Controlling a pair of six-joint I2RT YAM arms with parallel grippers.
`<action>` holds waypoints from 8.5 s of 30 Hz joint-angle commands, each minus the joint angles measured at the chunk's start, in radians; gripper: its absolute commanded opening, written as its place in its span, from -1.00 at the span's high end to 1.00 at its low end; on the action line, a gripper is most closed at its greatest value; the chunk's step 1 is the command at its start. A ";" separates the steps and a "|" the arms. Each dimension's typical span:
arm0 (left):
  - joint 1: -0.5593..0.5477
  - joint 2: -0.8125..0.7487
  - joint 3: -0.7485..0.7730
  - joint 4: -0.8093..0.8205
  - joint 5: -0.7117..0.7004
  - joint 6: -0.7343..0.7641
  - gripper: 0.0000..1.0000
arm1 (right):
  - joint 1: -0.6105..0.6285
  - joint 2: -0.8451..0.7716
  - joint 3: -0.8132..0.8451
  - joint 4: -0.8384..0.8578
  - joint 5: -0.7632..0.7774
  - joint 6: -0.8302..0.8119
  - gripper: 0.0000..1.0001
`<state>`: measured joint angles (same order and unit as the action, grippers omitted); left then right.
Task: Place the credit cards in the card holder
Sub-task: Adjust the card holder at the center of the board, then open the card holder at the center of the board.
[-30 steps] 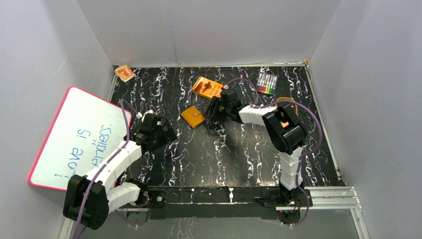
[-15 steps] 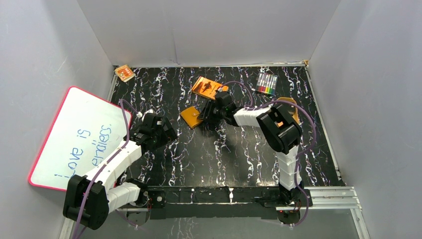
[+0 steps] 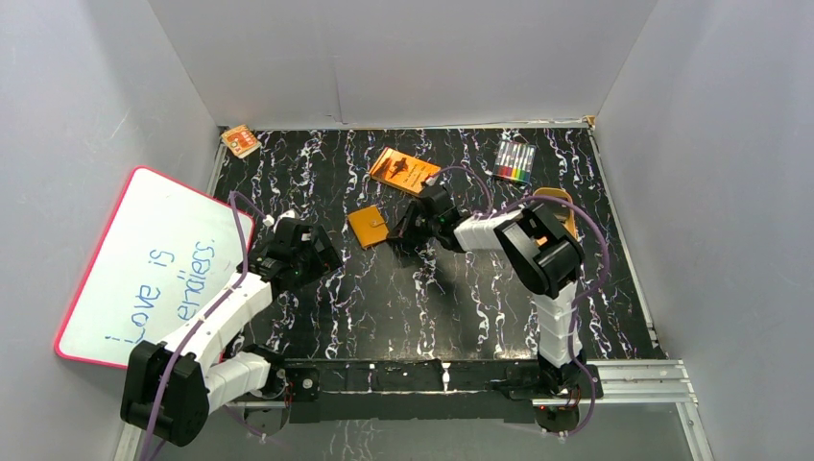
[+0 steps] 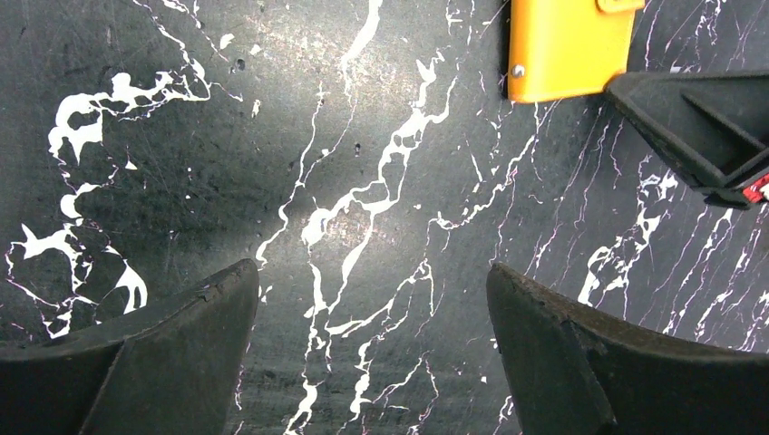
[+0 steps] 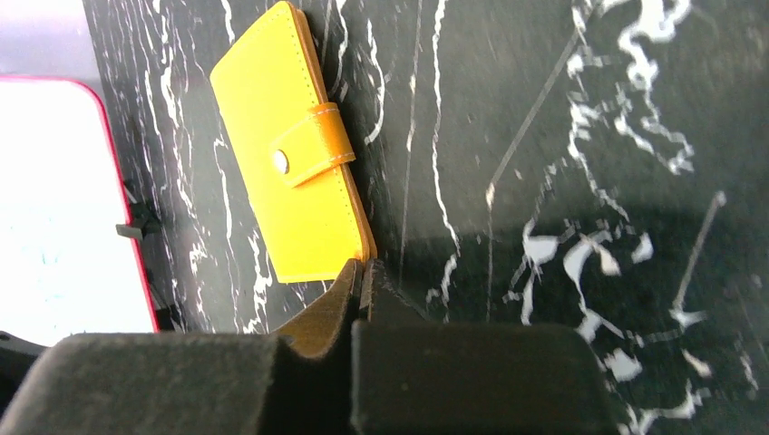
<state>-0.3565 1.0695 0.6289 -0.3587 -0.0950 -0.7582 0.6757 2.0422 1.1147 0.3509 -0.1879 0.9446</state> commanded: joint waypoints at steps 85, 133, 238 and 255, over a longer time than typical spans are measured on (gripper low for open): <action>-0.166 0.341 -0.031 0.412 0.487 -0.018 -0.64 | 0.055 -0.376 -0.271 -0.275 0.043 -0.196 0.22; -0.207 0.575 -0.030 0.419 0.311 -0.100 0.40 | 0.313 -0.409 -0.089 -0.625 0.399 -0.367 -0.02; -0.228 0.558 -0.035 0.797 0.498 -0.362 0.56 | 0.380 -0.334 -0.039 -0.707 0.530 -0.366 1.00; -0.228 0.604 -0.077 0.611 0.311 -0.303 1.00 | 0.381 -0.434 -0.054 -0.718 0.507 -0.313 1.00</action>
<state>-0.5827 1.6344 0.5953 0.3859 0.3291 -1.1076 1.0542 1.6756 1.0678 -0.3802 0.3212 0.6011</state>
